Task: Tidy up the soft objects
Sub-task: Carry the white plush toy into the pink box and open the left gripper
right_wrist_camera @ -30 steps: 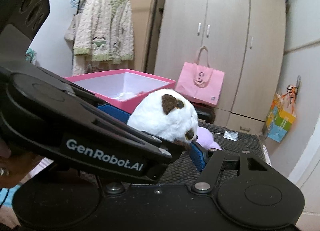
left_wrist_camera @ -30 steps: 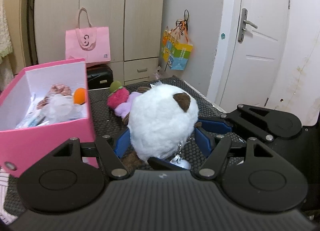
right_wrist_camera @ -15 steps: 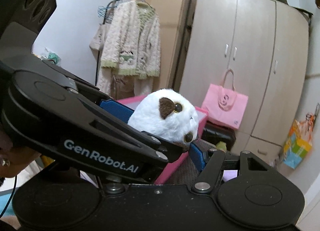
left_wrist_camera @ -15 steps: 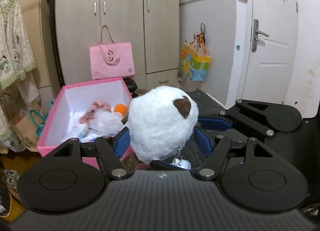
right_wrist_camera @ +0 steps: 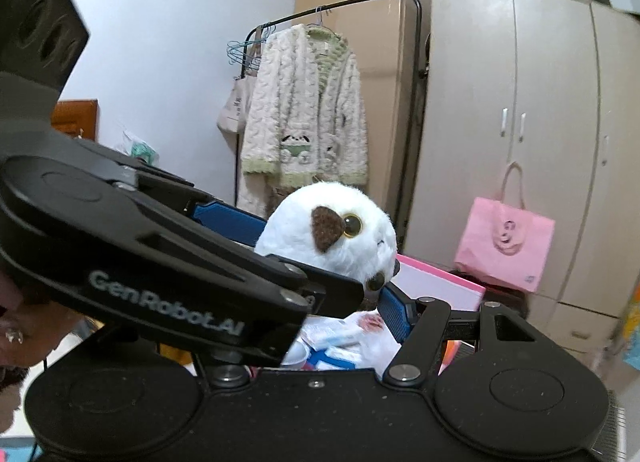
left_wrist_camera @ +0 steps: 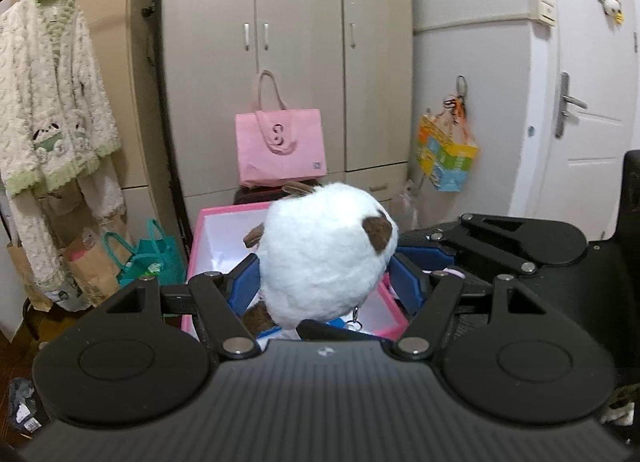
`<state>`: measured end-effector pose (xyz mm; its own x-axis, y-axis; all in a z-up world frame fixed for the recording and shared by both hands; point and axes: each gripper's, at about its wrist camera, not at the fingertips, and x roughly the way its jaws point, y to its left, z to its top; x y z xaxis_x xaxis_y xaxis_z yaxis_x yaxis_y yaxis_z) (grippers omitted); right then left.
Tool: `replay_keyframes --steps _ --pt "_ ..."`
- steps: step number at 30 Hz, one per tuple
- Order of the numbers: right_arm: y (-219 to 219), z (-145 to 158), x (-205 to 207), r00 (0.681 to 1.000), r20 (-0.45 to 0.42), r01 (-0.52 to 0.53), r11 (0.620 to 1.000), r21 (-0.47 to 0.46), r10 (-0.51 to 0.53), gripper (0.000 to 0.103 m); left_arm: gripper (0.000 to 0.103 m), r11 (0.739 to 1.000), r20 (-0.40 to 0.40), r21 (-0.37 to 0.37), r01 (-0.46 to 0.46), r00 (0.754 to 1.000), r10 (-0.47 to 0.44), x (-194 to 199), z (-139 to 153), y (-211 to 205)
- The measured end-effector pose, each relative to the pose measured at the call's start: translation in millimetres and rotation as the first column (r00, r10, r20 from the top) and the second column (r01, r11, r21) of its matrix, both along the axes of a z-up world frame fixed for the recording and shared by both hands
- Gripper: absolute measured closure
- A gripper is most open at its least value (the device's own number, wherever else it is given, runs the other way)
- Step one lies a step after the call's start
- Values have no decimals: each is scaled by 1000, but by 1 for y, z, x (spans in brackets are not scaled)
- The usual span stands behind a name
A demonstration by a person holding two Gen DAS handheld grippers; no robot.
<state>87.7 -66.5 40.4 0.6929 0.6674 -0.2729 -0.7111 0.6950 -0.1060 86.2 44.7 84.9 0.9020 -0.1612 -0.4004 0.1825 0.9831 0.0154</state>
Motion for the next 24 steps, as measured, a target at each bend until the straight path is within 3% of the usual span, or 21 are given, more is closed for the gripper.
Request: replay_keyframes --steps 9,15,24 --pt "27 -21 63 992 -125 -13 997 77 23 33 36 999 -86 -8 -38 996 38 61 -18 32" --pt "39 -36 102 965 -257 -24 997 78 44 33 36 991 -208 -125 -42 978 15 99 -42 64" --pt "50 -54 113 943 -329 -48 999 21 52 33 36 991 -272 -121 -51 962 16 107 -64 70"
